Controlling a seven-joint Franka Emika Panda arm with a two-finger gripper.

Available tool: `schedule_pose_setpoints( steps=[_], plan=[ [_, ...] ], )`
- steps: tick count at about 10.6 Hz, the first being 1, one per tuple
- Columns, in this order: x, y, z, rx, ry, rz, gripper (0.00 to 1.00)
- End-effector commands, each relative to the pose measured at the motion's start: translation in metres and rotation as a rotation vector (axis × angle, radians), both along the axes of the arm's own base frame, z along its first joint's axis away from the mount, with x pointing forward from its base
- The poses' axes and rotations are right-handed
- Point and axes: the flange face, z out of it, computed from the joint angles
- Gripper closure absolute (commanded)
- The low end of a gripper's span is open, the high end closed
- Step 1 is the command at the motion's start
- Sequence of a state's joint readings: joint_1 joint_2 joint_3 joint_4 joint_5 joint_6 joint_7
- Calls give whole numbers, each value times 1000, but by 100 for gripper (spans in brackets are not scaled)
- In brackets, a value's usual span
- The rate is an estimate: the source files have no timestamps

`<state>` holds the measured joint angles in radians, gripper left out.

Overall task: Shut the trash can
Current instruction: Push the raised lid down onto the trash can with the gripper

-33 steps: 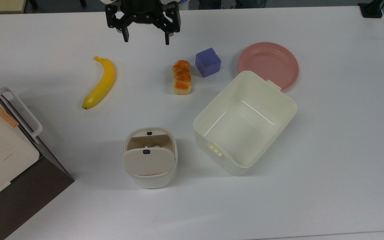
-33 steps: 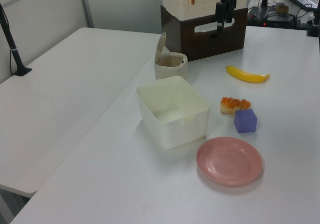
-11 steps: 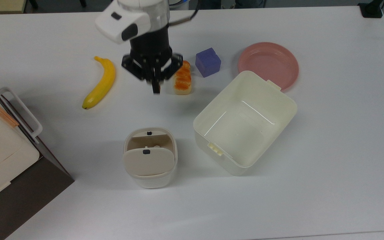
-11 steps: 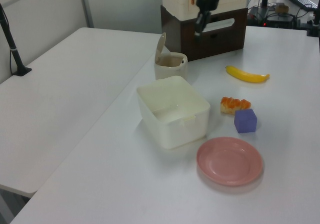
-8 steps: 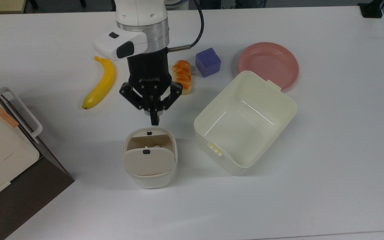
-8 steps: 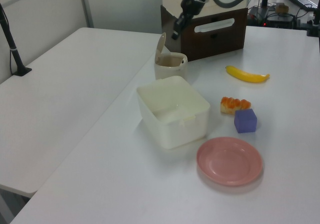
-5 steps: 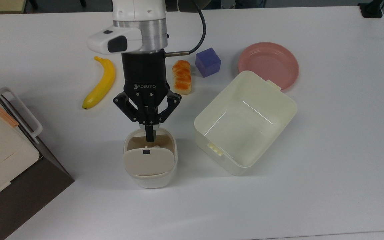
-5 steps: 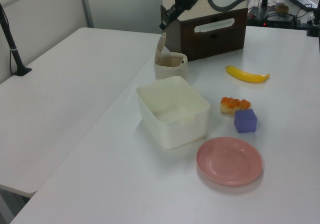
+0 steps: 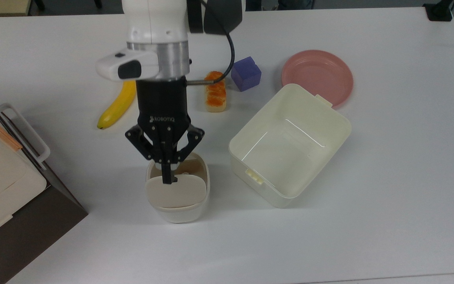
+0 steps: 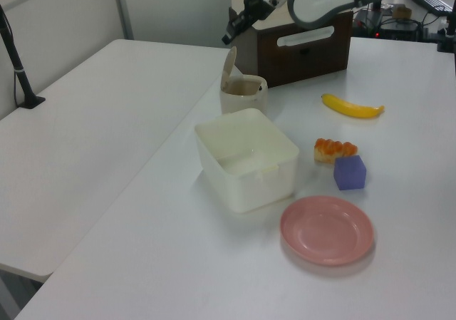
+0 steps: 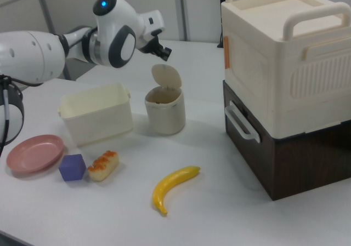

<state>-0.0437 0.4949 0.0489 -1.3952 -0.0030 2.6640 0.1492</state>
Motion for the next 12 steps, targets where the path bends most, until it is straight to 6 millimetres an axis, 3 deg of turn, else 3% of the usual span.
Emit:
schedule_pose_setpoints(
  steps=[1,4,9,12],
  plan=[
    [6,5,-8,-25,-6,-11,100],
    [1,3,-32,-70,163,40,100],
    [-7,5,-74,-87,263,71,100],
    [-13,18,-105,-105,318,105,100]
  ],
)
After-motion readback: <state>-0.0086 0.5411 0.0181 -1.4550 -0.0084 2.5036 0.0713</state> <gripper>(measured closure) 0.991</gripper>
